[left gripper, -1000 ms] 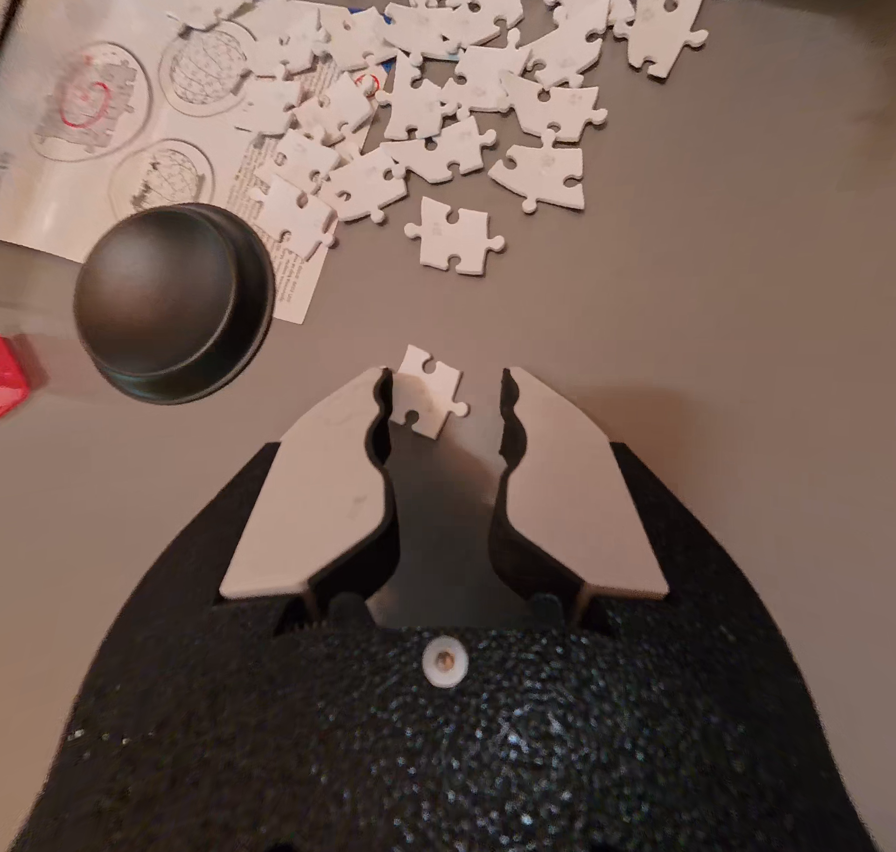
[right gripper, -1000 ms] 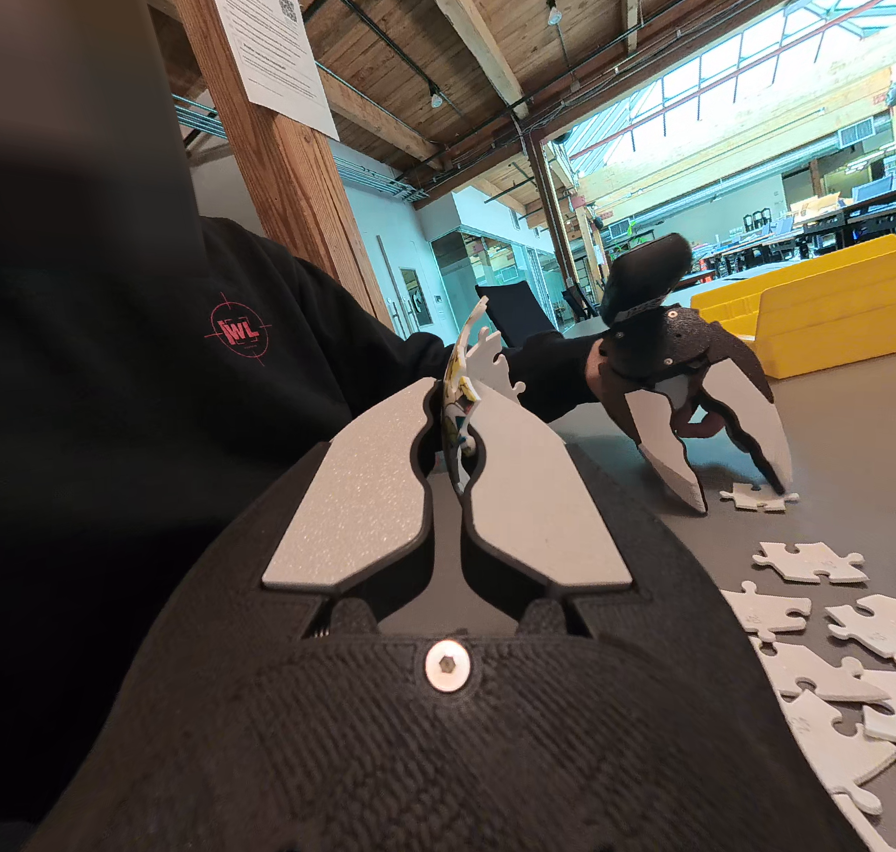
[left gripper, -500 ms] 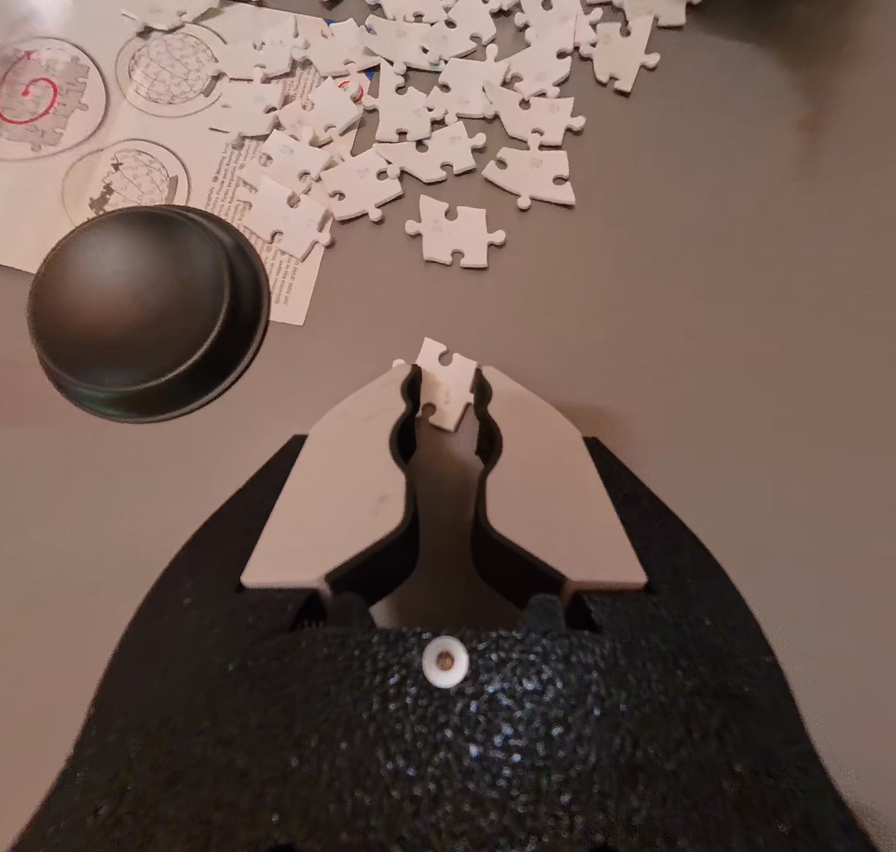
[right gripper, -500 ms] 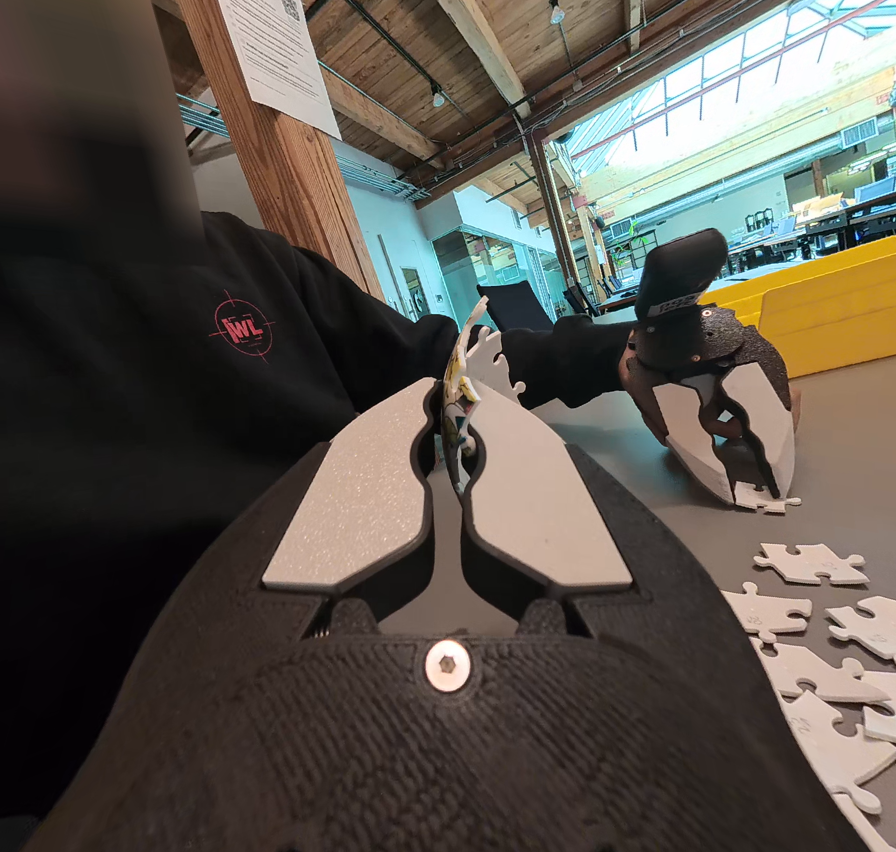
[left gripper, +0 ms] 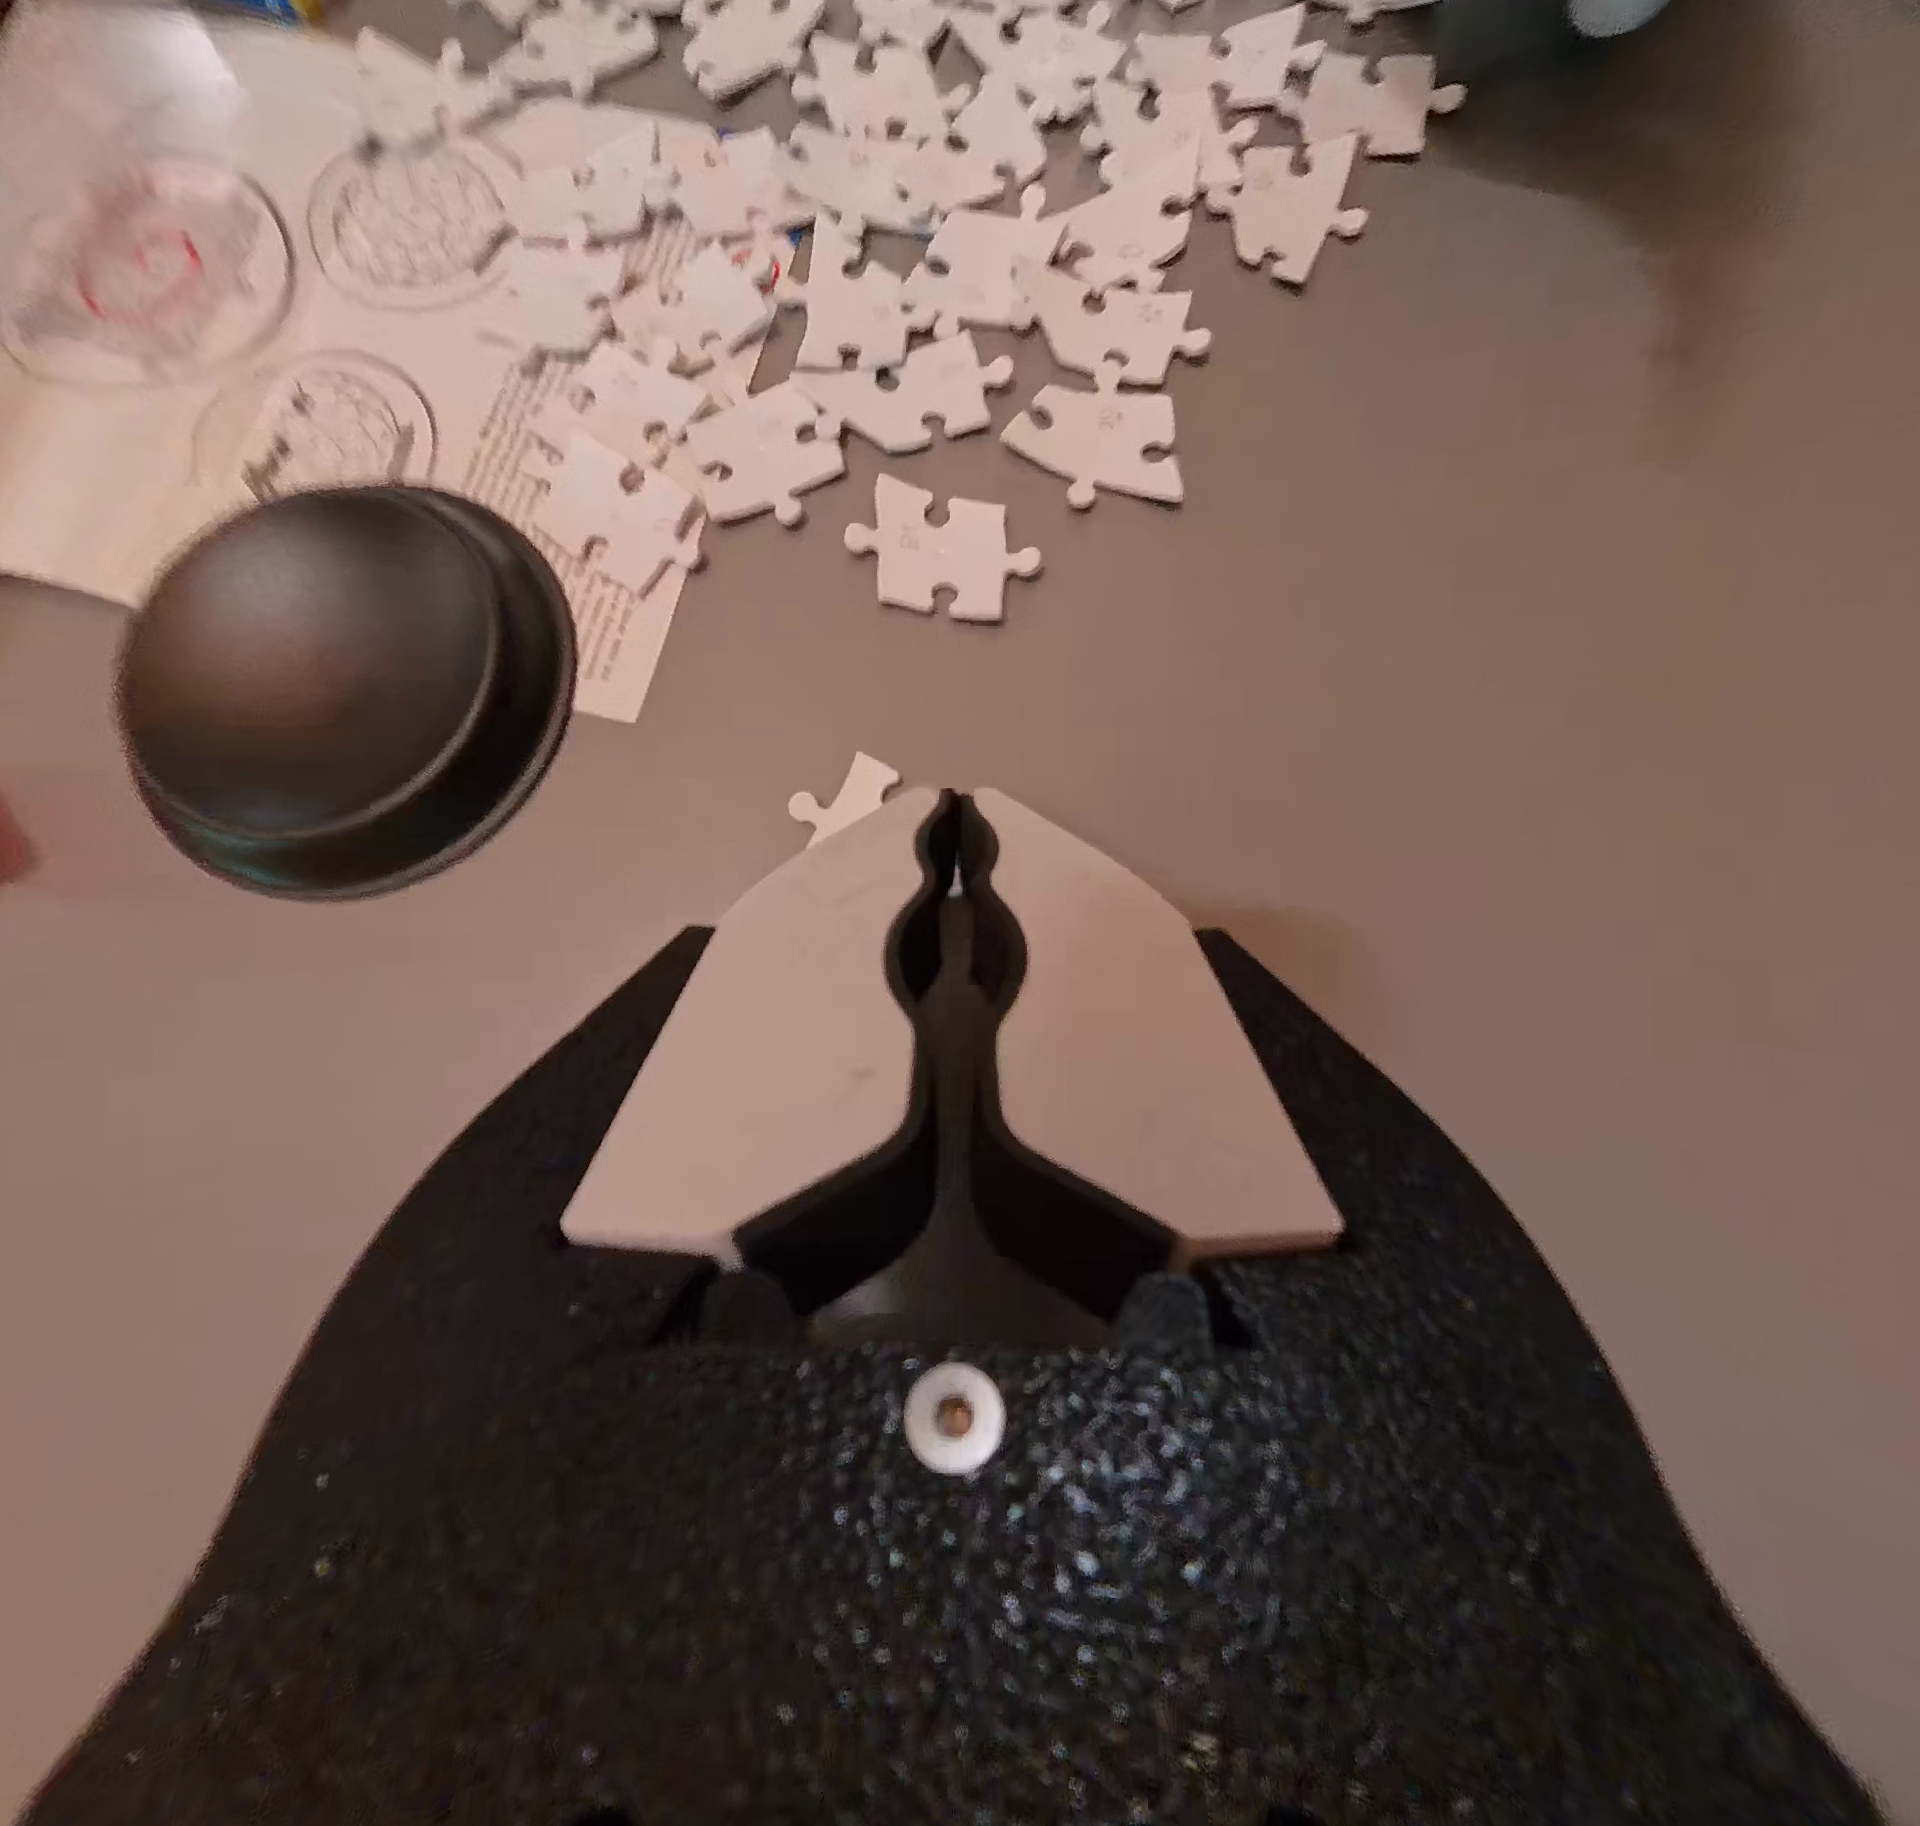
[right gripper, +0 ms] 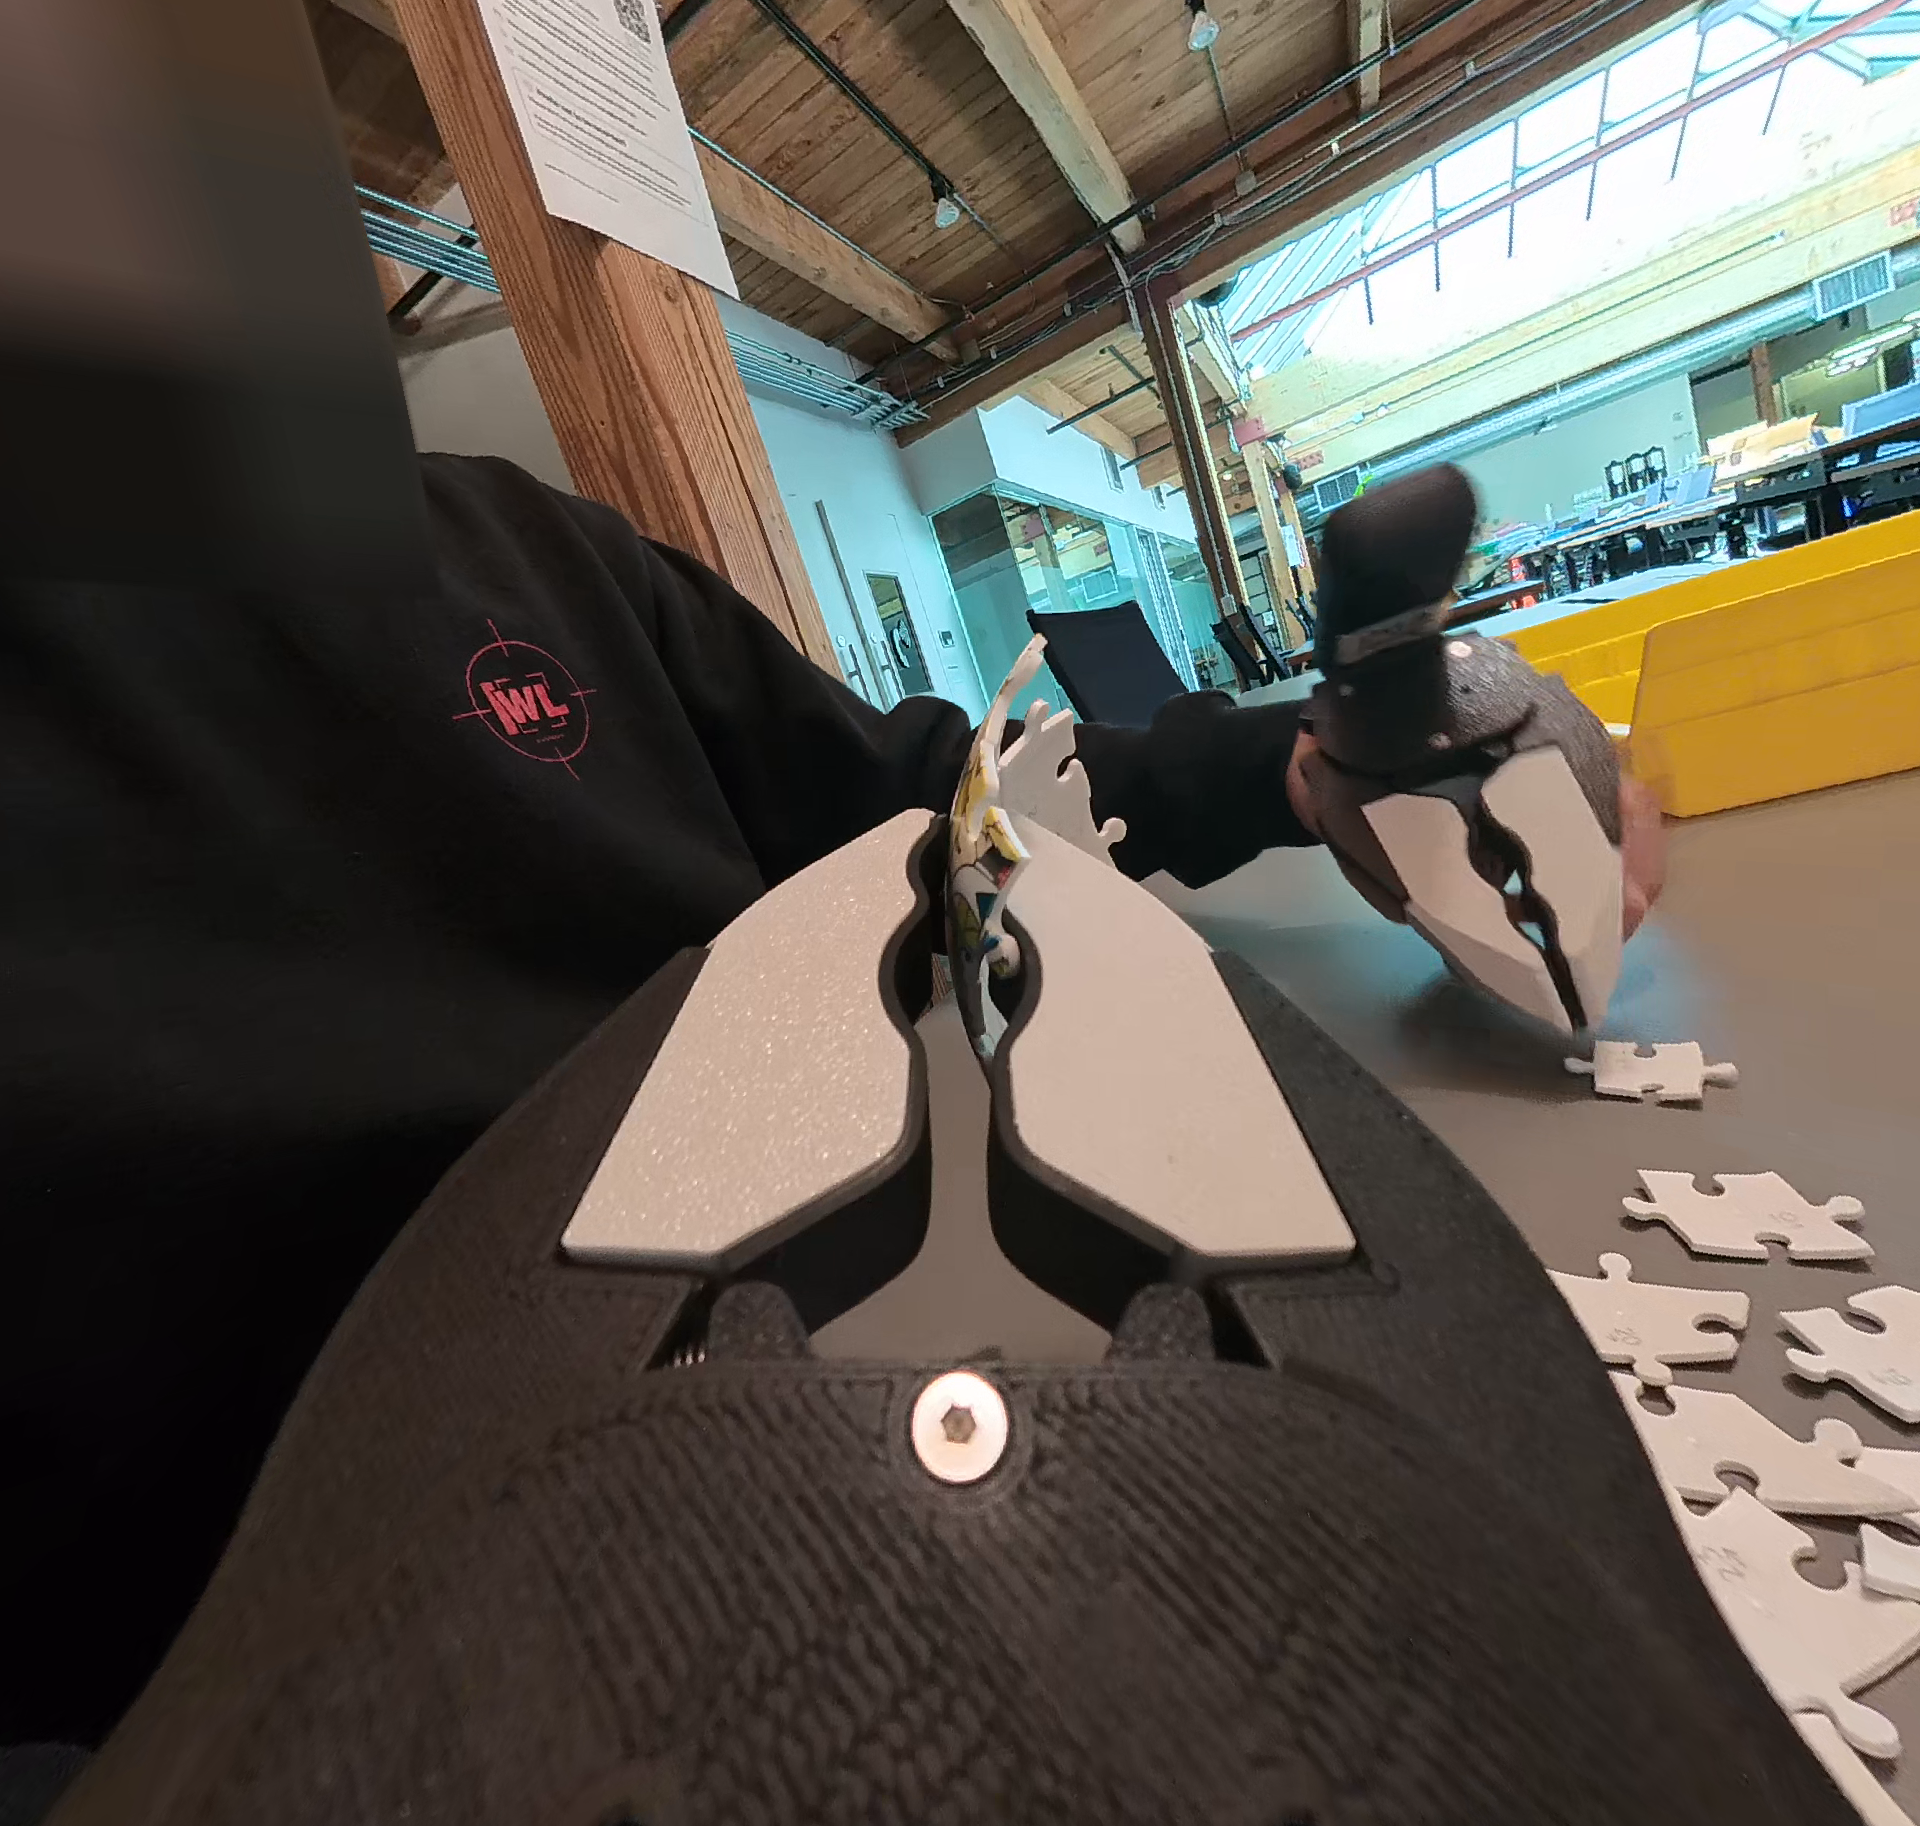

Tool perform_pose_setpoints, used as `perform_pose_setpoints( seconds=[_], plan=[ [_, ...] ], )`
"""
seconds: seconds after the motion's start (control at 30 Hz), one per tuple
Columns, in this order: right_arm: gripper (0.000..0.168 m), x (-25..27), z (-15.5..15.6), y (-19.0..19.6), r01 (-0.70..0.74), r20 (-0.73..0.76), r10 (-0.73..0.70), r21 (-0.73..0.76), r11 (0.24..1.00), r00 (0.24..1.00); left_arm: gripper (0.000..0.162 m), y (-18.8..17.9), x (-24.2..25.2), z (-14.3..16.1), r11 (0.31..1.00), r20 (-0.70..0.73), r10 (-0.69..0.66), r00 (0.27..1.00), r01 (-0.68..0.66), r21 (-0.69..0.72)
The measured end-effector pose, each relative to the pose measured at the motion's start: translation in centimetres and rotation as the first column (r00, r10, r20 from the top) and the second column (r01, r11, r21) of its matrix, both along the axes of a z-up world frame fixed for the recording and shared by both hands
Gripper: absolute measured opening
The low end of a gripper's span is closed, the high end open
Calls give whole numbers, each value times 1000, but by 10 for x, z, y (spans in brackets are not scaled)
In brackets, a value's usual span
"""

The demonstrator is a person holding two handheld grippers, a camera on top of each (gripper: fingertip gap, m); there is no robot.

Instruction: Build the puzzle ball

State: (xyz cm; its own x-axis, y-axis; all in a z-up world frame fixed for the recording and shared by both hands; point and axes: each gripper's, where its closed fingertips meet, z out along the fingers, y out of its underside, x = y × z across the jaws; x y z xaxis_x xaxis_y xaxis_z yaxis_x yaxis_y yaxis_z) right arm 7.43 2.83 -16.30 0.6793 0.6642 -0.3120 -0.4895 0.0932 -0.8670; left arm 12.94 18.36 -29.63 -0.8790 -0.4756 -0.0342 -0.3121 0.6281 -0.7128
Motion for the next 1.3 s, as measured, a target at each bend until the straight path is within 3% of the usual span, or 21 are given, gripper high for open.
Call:
perform_pose_setpoints(
  seconds=[0.03,0.1,0.13,0.2,0.3,0.4,0.43,0.5,0.73,0.83,0.9,0.97,1.1,1.23,1.3],
  plan=[
    [5,0,0,0,-1,-1,1,0,1000,1000,0,1,1,5,1000,54,-11,998,10,16],
    [5,0,-1,1,-3,-2,3,-1,1000,1000,43,7,5,6,996,123,-20,992,9,89],
    [5,-1,-1,1,-5,-1,5,-3,1000,1000,54,10,6,3,990,146,-45,988,24,139],
    [5,-2,-2,1,-10,1,10,-6,1000,1000,54,15,7,-6,976,160,-89,983,54,211],
    [5,-3,-2,2,-14,5,14,-10,1000,1000,61,14,5,-13,977,43,-117,992,108,183],
    [5,-3,-3,2,-14,4,14,-11,1000,1000,54,14,6,-18,992,-112,-84,990,94,89],
    [5,-3,-3,2,-15,5,15,-10,1000,1000,42,15,9,-18,993,-99,-82,992,90,72],
    [5,-3,-2,1,-14,8,14,-9,1000,1000,36,16,12,-18,995,-98,-76,992,82,59],
    [5,-3,-1,1,-15,6,15,-5,1000,1000,33,11,9,-17,992,-82,-67,994,75,104],
    [5,-2,1,0,-1,11,1,4,1000,1000,34,1,-1,-15,998,-119,-50,992,52,19],
    [5,2,3,-1,21,10,-21,16,1000,1000,34,-8,-5,-4,994,-169,11,986,-29,-110],
    [5,5,5,-2,41,4,-41,27,999,999,34,-23,-11,19,938,-257,49,965,-133,-321],
    [5,10,5,1,75,-12,-74,32,997,997,34,-46,-36,70,709,-389,-67,919,-230,-666],
    [5,12,1,7,100,-21,-100,10,995,995,34,-57,-59,120,469,-376,-225,899,-238,-851],
    [5,12,-3,12,103,-21,-104,-26,994,994,34,-61,-64,124,450,-388,-227,893,-258,-855]
  ],
)
